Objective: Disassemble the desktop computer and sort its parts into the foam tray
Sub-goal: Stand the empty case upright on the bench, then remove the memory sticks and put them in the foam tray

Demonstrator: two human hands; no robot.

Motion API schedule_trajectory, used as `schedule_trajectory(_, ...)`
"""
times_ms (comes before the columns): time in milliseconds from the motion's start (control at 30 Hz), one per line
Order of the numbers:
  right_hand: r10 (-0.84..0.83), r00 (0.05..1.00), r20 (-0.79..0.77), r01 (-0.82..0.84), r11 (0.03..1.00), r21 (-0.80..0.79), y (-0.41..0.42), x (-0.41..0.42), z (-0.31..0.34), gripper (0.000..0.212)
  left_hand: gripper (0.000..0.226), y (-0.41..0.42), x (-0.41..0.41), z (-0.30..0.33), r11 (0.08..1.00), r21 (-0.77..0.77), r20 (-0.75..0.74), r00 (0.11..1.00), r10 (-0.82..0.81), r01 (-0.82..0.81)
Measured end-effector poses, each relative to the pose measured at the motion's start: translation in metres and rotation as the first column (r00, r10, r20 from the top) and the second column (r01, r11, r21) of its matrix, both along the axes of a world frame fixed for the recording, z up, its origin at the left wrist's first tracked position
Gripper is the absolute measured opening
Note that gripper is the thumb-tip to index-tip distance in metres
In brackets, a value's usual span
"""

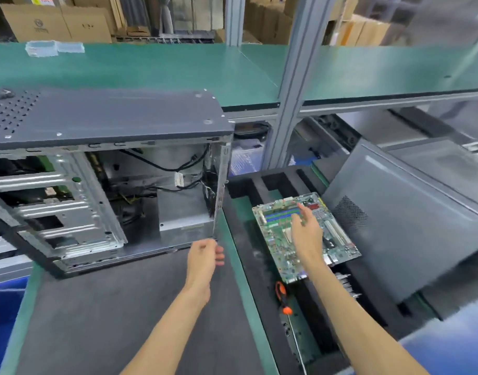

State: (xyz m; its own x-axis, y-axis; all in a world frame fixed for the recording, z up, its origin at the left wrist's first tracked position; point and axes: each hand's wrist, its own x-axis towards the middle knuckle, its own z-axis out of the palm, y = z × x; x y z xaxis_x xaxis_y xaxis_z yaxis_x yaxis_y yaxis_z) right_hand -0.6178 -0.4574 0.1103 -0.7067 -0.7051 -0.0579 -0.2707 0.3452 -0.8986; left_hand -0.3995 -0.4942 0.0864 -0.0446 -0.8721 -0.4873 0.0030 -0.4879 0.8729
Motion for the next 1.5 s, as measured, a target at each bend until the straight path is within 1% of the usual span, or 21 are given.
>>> schedule_trajectory(67,0.064,0.988,-0.144,-0.047,0.992,0.117,0.015,-0.03,-0.004,0.048,0.01,0.008,-0.042,-0.005,0.986,0.041,0.028,0.986,-0.163,0.162)
schedule_trajectory(100,0.093,0.972,-0.216,-0.055,0.983,0.176,0.022,-0.044,-0.006,0.049,0.02,0.01,-0.06,-0.009,0.973,0.068,0.061,0.972,-0.227,0.223)
schedule_trajectory(167,0.126,0.938,-0.322,-0.039,0.964,0.264,0.035,-0.072,-0.011,0.051,0.048,0.013,-0.092,-0.018,0.94,0.12,0.145,0.931,-0.335,0.32)
schedule_trajectory(233,0.157,0.912,-0.379,-0.032,0.948,0.318,0.046,-0.094,-0.02,0.055,0.071,0.012,-0.116,-0.027,0.918,0.134,0.252,0.883,-0.395,0.372)
schedule_trajectory(300,0.183,0.912,-0.367,-0.037,0.928,0.371,0.053,-0.116,-0.03,0.064,0.082,0.01,-0.139,-0.037,0.906,0.133,0.34,0.84,-0.422,0.401)
schedule_trajectory(367,0.218,0.916,-0.337,-0.053,0.899,0.436,0.055,-0.137,-0.04,0.075,0.084,0.009,-0.157,-0.044,0.899,0.144,0.403,0.805,-0.435,0.414)
schedule_trajectory(433,0.252,0.919,-0.303,-0.071,0.863,0.5,0.051,-0.153,-0.049,0.082,0.084,0.008,-0.169,-0.05,0.903,0.158,0.433,0.794,-0.426,0.399)
schedule_trajectory(500,0.281,0.922,-0.268,-0.091,0.827,0.555,0.043,-0.163,-0.055,0.086,0.084,0.008,-0.175,-0.054,0.923,0.142,0.455,0.804,-0.382,0.358)
schedule_trajectory(633,0.332,0.9,-0.282,-0.074,0.755,0.652,0.028,-0.166,-0.067,0.084,0.085,0.005,-0.178,-0.053,0.93,0.15,0.514,0.777,-0.364,0.336)
schedule_trajectory(767,0.256,0.898,-0.357,0.022,0.785,0.619,0.021,-0.164,-0.068,0.072,0.084,0.002,-0.177,-0.05,0.936,0.139,0.523,0.778,-0.347,0.324)
schedule_trajectory(933,0.17,0.941,-0.293,0.03,0.82,0.572,0.026,-0.163,-0.06,0.07,0.081,0.005,-0.167,-0.043,0.937,0.103,0.495,0.8,-0.339,0.334)
schedule_trajectory(1033,0.145,0.943,-0.299,0.028,0.861,0.507,0.037,-0.152,-0.054,0.066,0.089,0.009,-0.149,-0.037,0.934,0.067,0.489,0.804,-0.338,0.352)
schedule_trajectory(1100,0.147,0.944,-0.294,0.006,0.886,0.463,0.045,-0.138,-0.049,0.063,0.092,0.012,-0.132,-0.03,0.937,0.039,0.492,0.81,-0.32,0.346)
schedule_trajectory(1167,0.142,0.948,-0.286,-0.011,0.91,0.414,0.052,-0.119,-0.044,0.061,0.09,0.017,-0.114,-0.022,0.946,0.019,0.492,0.821,-0.29,0.322)
schedule_trajectory(1267,0.127,0.951,-0.282,-0.025,0.94,0.34,0.062,-0.081,-0.037,0.061,0.085,0.033,-0.084,-0.015,0.972,0.025,0.462,0.86,-0.217,0.232)
schedule_trajectory(1367,0.127,0.953,-0.276,-0.038,0.951,0.306,0.073,-0.044,-0.035,0.061,0.076,0.052,-0.052,-0.014,0.989,0.011,0.439,0.888,-0.137,0.148)
schedule_trajectory(1433,0.1,0.96,-0.26,-0.022,0.958,0.287,0.087,-0.027,-0.037,0.06,0.075,0.062,-0.036,-0.013,0.988,-0.002,0.444,0.885,-0.136,0.152)
schedule_trajectory(1500,0.066,0.975,-0.212,-0.001,0.956,0.294,0.104,-0.014,-0.042,0.065,0.076,0.07,-0.026,-0.01,0.985,-0.01,0.428,0.891,-0.15,0.171)
